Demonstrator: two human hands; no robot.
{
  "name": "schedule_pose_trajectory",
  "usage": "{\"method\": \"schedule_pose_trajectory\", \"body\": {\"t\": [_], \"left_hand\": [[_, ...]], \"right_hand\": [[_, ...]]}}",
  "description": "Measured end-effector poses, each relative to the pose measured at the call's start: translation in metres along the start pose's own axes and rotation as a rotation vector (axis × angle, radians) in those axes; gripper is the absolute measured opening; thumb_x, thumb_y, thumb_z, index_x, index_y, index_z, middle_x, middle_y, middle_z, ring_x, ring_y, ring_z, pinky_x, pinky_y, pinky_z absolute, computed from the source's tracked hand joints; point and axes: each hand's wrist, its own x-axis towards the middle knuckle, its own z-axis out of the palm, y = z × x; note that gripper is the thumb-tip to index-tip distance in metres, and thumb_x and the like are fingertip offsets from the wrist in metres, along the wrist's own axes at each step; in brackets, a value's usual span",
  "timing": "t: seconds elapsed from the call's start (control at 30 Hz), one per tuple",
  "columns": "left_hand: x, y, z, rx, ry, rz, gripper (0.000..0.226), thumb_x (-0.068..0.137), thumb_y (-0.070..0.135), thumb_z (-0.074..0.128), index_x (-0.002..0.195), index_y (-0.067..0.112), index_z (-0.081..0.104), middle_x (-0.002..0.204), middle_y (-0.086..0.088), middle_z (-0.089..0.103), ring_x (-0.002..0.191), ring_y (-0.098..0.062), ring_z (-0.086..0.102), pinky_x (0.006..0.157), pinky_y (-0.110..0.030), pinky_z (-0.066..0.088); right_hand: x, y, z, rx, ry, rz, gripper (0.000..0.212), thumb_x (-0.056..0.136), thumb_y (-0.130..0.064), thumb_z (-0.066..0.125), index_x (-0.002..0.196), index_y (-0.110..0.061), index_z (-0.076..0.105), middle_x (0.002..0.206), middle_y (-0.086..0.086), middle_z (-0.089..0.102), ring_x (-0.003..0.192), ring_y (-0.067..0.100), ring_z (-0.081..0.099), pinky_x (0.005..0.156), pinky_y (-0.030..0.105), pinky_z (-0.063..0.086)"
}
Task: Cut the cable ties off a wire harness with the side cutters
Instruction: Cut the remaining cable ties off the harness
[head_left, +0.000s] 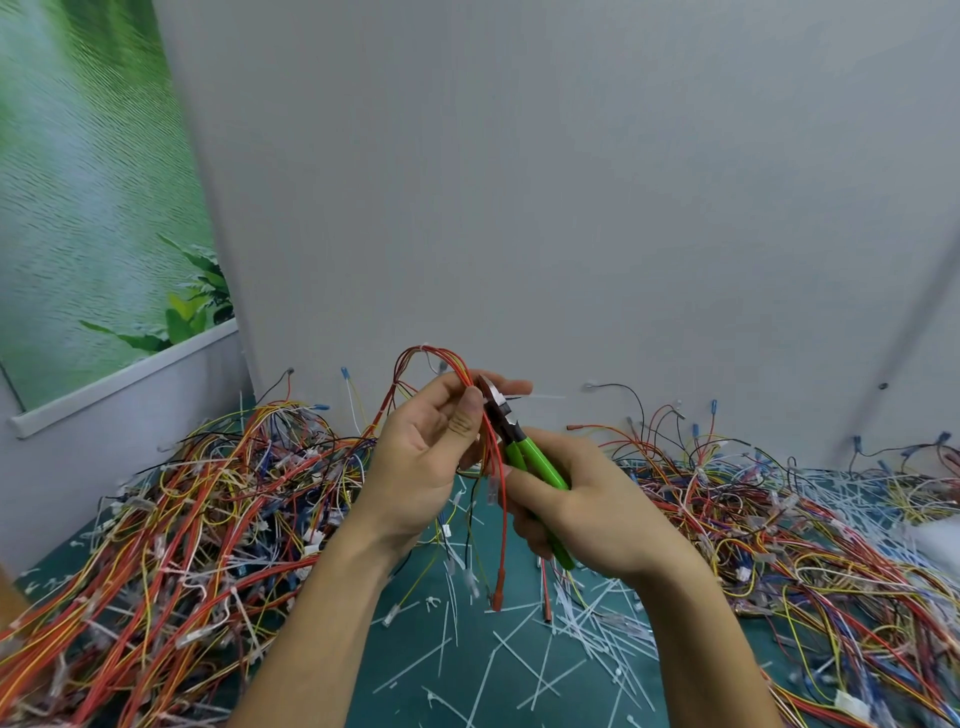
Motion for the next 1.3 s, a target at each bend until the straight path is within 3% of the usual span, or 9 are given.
{"method": "schedule_pose_trajectory", "body": {"t": [0.13, 0.3, 0.47, 0.57, 0.67, 0.83, 0.97, 1.17, 1.3], "left_hand": [[0.0, 0.0, 0.001, 0.026, 0.024, 0.011, 0.026, 0.098, 0.041, 0.055, 0.115, 0.027, 0.068, 0.129, -0.009, 0.069, 0.102, -0.028, 0.063, 0.089, -0.044, 0.05], [-0.001, 0.002, 0.0, 0.009, -0.003, -0.003, 0.034, 0.1, 0.045, 0.052, 0.121, 0.023, 0.068, 0.133, -0.011, 0.067, 0.126, -0.025, 0.06, 0.106, -0.045, 0.043], [-0.002, 0.003, -0.003, -0.043, -0.027, -0.084, 0.039, 0.1, 0.047, 0.049, 0.121, 0.021, 0.069, 0.123, -0.015, 0.07, 0.11, -0.021, 0.065, 0.095, -0.04, 0.049], [-0.002, 0.002, -0.005, -0.107, -0.062, -0.107, 0.04, 0.103, 0.042, 0.047, 0.127, 0.016, 0.065, 0.125, -0.018, 0.068, 0.112, -0.026, 0.064, 0.093, -0.041, 0.053], [-0.002, 0.003, -0.007, -0.143, -0.092, -0.105, 0.039, 0.104, 0.035, 0.045, 0.131, 0.013, 0.063, 0.133, -0.019, 0.064, 0.12, -0.028, 0.061, 0.098, -0.039, 0.052], [-0.004, 0.006, -0.008, -0.21, -0.113, -0.11, 0.035, 0.101, 0.031, 0.049, 0.126, 0.016, 0.068, 0.125, -0.015, 0.068, 0.114, -0.024, 0.062, 0.099, -0.037, 0.052], [-0.004, 0.009, -0.008, -0.258, -0.106, -0.11, 0.034, 0.099, 0.027, 0.051, 0.122, 0.012, 0.07, 0.119, -0.013, 0.069, 0.107, -0.023, 0.064, 0.096, -0.036, 0.054], [-0.005, 0.012, -0.008, -0.136, -0.054, -0.077, 0.035, 0.097, 0.029, 0.053, 0.121, 0.01, 0.07, 0.118, -0.015, 0.071, 0.11, -0.025, 0.066, 0.093, -0.033, 0.054], [-0.006, 0.014, -0.008, 0.009, -0.037, -0.08, 0.042, 0.095, 0.036, 0.054, 0.124, 0.008, 0.066, 0.117, -0.013, 0.073, 0.112, -0.026, 0.068, 0.095, -0.035, 0.054]], "right_hand": [[0.006, 0.007, 0.003, -0.042, 0.061, -0.035, 0.024, 0.096, -0.038, 0.06, 0.089, -0.015, 0.057, 0.064, -0.002, 0.044, 0.049, 0.012, 0.042, 0.051, 0.027, 0.035], [0.007, 0.008, 0.006, -0.028, 0.05, -0.081, 0.02, 0.097, -0.038, 0.061, 0.085, -0.023, 0.056, 0.064, 0.0, 0.043, 0.05, 0.015, 0.039, 0.05, 0.026, 0.034], [0.002, 0.003, 0.005, 0.016, -0.006, -0.083, 0.015, 0.096, -0.031, 0.062, 0.086, -0.021, 0.057, 0.061, -0.002, 0.046, 0.052, 0.016, 0.044, 0.05, 0.03, 0.041], [0.0, -0.003, 0.004, -0.072, -0.014, -0.115, 0.015, 0.098, -0.024, 0.063, 0.085, -0.03, 0.061, 0.067, 0.009, 0.057, 0.059, 0.014, 0.057, 0.056, 0.024, 0.049], [-0.002, -0.005, 0.003, -0.095, -0.02, -0.126, 0.015, 0.099, -0.023, 0.063, 0.087, -0.032, 0.062, 0.072, 0.009, 0.062, 0.062, 0.012, 0.061, 0.058, 0.019, 0.05], [0.0, 0.001, 0.005, -0.07, 0.008, -0.088, 0.015, 0.097, -0.034, 0.065, 0.09, -0.023, 0.06, 0.062, 0.005, 0.05, 0.052, 0.019, 0.05, 0.053, 0.039, 0.047], [0.001, 0.003, 0.007, -0.036, 0.016, -0.086, 0.022, 0.095, -0.04, 0.068, 0.095, -0.019, 0.061, 0.06, -0.006, 0.041, 0.05, 0.016, 0.041, 0.051, 0.034, 0.04], [0.0, -0.001, 0.006, -0.096, 0.006, -0.083, 0.018, 0.098, -0.036, 0.068, 0.088, -0.024, 0.059, 0.062, 0.007, 0.049, 0.053, 0.023, 0.05, 0.051, 0.044, 0.048], [-0.003, -0.004, 0.004, -0.202, -0.002, -0.102, 0.015, 0.1, -0.03, 0.065, 0.089, -0.025, 0.058, 0.076, 0.016, 0.06, 0.067, 0.035, 0.064, 0.061, 0.04, 0.056]]}}
